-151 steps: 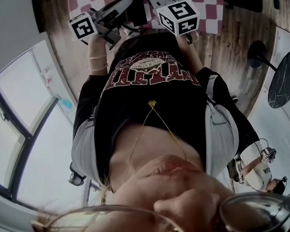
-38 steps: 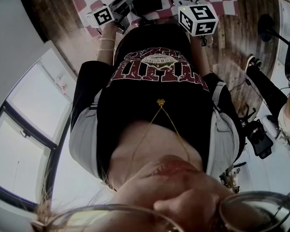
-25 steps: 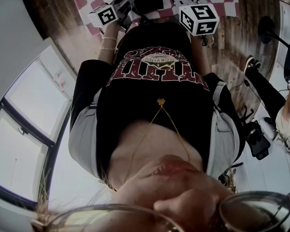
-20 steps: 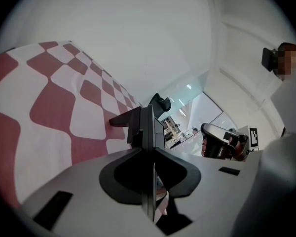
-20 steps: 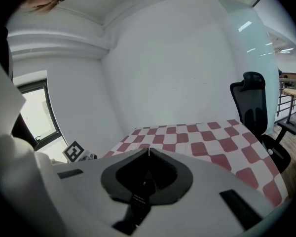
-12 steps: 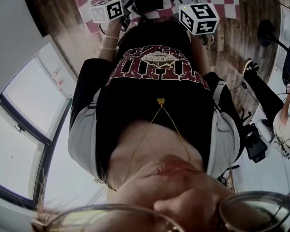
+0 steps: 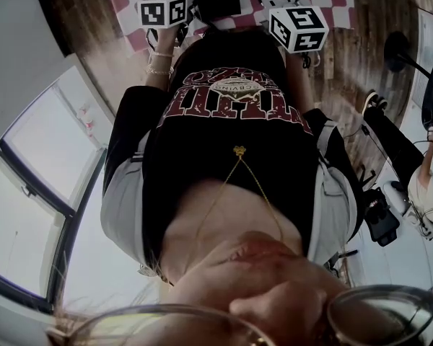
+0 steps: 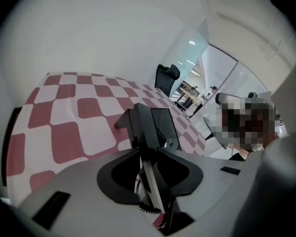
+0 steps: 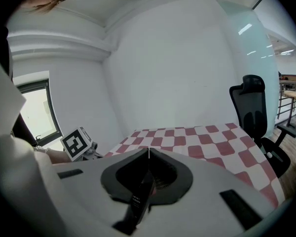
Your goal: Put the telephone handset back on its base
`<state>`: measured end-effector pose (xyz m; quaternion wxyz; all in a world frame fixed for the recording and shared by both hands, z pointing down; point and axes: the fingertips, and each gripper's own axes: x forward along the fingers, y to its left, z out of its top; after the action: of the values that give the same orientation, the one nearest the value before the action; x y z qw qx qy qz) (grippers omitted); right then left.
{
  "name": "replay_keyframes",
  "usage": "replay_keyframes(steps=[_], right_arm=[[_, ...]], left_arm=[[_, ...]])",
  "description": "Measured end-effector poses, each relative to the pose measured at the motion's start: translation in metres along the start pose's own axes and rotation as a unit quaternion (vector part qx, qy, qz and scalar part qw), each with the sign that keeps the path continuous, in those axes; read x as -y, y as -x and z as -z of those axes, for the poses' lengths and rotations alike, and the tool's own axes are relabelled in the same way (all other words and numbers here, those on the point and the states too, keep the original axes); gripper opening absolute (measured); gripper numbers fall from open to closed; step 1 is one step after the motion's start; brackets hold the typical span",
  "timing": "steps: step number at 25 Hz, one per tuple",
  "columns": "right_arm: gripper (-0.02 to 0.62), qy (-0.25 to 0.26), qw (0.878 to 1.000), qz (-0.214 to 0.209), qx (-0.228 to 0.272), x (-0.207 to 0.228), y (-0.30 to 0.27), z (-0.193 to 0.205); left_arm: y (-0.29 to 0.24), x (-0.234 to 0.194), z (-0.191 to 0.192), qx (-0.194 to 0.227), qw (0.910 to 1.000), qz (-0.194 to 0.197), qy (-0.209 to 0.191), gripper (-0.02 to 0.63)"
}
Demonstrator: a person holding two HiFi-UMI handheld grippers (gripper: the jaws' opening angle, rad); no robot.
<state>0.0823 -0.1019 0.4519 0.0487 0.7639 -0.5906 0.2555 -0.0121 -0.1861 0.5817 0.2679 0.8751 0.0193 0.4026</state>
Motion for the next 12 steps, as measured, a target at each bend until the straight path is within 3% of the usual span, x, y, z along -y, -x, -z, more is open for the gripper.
replay_keyframes(steps=[6, 12], right_arm=[[0.021, -0.002, 1.0, -0.009, 0.004, -0.005, -0.001, 0.001], [0.021, -0.001, 1.0, -0.019, 0.007, -0.011, -0.004, 0.0]], left_arm=[[-0.002, 0.0, 0.001, 0.033, 0.9988, 0.0, 0.035, 0.112], [-0.002, -0.003, 0.004, 0.019, 0.9992, -0.035, -0.007, 0.138]])
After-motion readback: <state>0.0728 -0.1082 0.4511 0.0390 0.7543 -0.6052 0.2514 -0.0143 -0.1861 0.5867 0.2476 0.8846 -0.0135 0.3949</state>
